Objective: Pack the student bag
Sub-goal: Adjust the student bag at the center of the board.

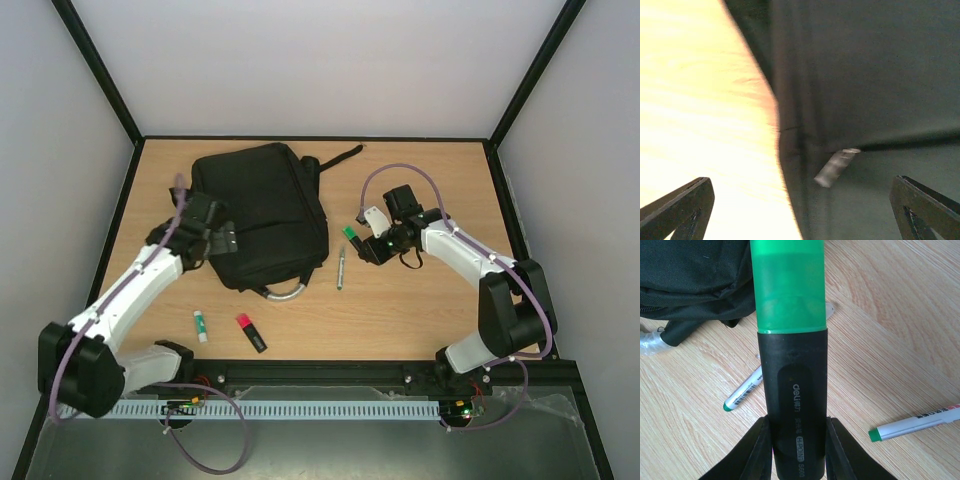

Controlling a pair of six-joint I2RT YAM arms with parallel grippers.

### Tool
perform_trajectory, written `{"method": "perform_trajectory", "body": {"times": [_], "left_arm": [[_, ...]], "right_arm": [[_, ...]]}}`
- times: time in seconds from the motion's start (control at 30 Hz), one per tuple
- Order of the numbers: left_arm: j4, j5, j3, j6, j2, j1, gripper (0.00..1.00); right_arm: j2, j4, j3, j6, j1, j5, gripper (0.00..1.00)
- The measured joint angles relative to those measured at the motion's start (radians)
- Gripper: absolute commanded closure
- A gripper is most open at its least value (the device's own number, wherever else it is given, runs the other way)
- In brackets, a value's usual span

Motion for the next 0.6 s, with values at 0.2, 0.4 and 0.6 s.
{"method": "perform_trajectory", "body": {"times": [0.2, 0.4, 0.6], "left_arm": [[0.045, 0.175, -0.136, -0.084, -0.092, 0.188, 0.04], [0.129, 0.384, -0.225, -0.122, -0.052, 0.166, 0.11], [0.217, 0.482, -0.224, -0.140, 0.000, -0.003, 0.14]], "right_arm": [[0.000, 0.001, 0.000, 0.000, 0.000, -0.001, 0.95], [0.000, 0.002, -0.002, -0.002, 0.000, 0.000, 0.95], [0.000, 0.002, -0.005, -0.008, 0.000, 0.000, 0.95]]}}
